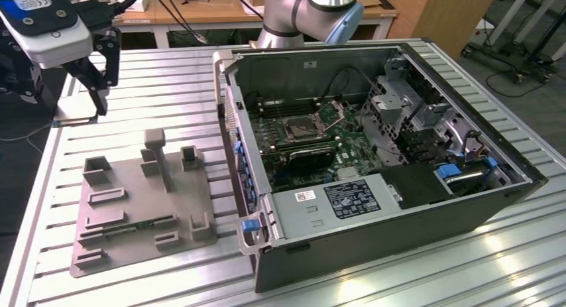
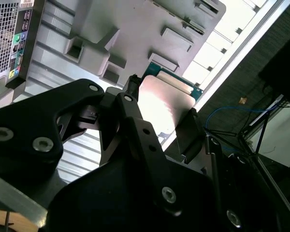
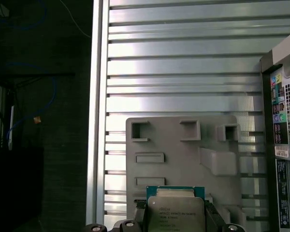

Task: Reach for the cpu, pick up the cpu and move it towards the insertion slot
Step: 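Pick up the cpu and move it towards the insertion slot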

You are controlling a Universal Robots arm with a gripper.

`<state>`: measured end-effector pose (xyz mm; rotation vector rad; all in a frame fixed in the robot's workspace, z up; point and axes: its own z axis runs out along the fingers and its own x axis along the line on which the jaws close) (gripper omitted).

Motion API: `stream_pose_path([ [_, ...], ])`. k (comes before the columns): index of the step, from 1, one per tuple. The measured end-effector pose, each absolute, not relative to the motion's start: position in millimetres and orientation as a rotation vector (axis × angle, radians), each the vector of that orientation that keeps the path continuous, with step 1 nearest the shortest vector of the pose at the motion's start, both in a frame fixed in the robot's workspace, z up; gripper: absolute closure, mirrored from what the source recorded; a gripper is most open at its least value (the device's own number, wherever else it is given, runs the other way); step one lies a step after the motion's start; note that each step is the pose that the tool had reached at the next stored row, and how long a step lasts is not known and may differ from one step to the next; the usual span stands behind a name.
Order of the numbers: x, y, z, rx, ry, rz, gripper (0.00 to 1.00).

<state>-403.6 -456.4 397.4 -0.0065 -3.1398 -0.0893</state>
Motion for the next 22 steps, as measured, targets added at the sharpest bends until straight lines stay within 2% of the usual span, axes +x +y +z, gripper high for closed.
stream_pose_path([
  [22,-397.5,-456.4,397.2,-0.006,-3.140,-0.089,0.45],
])
